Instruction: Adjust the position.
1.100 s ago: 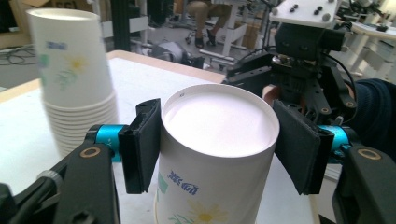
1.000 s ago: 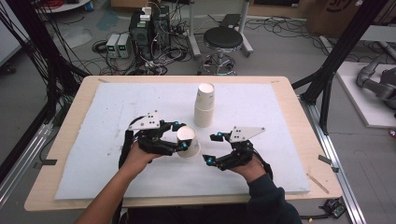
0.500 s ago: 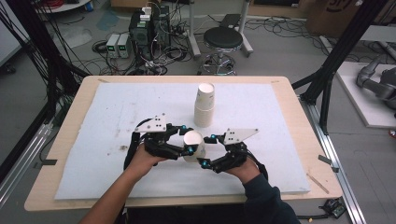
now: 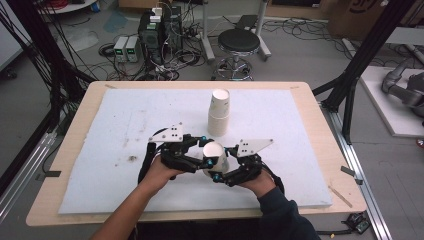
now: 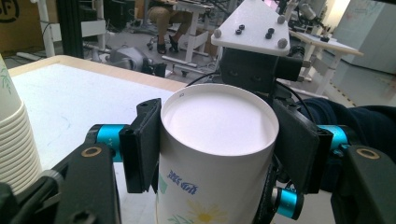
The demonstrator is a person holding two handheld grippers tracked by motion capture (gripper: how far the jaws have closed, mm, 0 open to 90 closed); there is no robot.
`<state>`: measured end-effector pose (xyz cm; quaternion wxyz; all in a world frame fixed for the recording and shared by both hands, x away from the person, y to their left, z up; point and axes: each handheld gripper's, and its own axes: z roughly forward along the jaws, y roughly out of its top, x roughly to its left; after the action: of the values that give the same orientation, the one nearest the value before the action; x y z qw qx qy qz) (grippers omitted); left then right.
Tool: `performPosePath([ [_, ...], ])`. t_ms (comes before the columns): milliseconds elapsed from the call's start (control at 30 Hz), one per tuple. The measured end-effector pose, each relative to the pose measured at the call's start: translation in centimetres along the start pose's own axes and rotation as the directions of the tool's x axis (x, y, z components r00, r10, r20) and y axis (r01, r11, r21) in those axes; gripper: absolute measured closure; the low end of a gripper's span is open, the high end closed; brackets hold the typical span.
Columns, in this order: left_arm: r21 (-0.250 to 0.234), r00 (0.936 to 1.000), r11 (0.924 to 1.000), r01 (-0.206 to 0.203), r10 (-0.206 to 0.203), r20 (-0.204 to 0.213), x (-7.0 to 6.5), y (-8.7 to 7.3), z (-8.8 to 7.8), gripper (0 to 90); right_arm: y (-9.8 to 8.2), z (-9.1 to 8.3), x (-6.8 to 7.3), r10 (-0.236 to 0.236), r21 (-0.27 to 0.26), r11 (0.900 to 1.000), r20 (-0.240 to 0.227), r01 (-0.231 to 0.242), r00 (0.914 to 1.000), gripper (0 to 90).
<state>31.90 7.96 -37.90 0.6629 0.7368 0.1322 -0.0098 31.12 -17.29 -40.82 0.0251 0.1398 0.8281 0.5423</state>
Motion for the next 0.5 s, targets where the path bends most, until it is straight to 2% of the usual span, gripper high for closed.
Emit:
performPosePath([
  [133, -0.005, 1.0, 1.0, 0.004, -0.004, 0.005, 0.0, 0.1, -0.1, 36.6, 0.0, -0.2, 0.0, -0.004, -0.008, 1.0, -0.008, 0.004, 1.0, 33.6],
  [233, 0.024, 1.0, 0.9997, -0.004, 0.004, -0.003, 0.0, 0.1, -0.1, 36.2, 0.0, -0.3, 0.0, -0.008, 0.007, 1.0, -0.013, 0.009, 0.9999, 36.4],
  [267, 0.039, 0.9998, 0.9991, -0.014, 0.014, -0.011, 0.0, 0.1, -0.2, 33.9, 0.1, -0.3, -0.1, -0.01, 0.04, 0.999, -0.016, 0.01, 0.9998, 36.7],
  [300, 0.039, 0.9998, 0.9991, -0.014, 0.014, -0.011, 0.0, 0.1, -0.2, 28.8, 0.1, -0.3, -0.1, -0.01, 0.04, 0.999, -0.016, 0.01, 0.9998, 36.7],
  [333, 0.052, 0.9998, 0.9986, -0.003, 0.004, -0.02, 0.1, 0.2, -0.3, 28.8, 0.1, -0.2, -0.1, -0.008, 0.048, 0.999, -0.016, 0.009, 0.9998, 36.9],
  [400, 0.067, 0.9996, 0.9977, 0.002, 0.0, -0.03, 0.2, 0.3, -0.6, 17.6, 0.2, -0.4, -0.2, -0.01, 0.066, 0.998, -0.017, 0.011, 0.9998, 37.4],
  [433, 0.092, 0.9993, 0.9957, -0.007, 0.01, -0.036, 0.2, 0.5, -0.9, 16.5, 0.3, -0.6, -0.2, -0.015, 0.072, 0.997, -0.018, 0.017, 0.9997, 37.5],
  [467, 0.092, 0.9993, 0.9957, -0.007, 0.01, -0.036, 0.2, 0.5, -0.9, 16.5, 0.3, -0.6, -0.2, -0.015, 0.072, 0.997, -0.018, 0.017, 0.9997, 37.5],
  [500, 0.13, 0.9988, 0.9914, -0.015, 0.021, -0.044, 0.3, 0.7, -1.3, 16.5, 0.5, -0.7, -0.2, -0.021, 0.093, 0.995, -0.015, 0.022, 0.9997, 37.6],
])
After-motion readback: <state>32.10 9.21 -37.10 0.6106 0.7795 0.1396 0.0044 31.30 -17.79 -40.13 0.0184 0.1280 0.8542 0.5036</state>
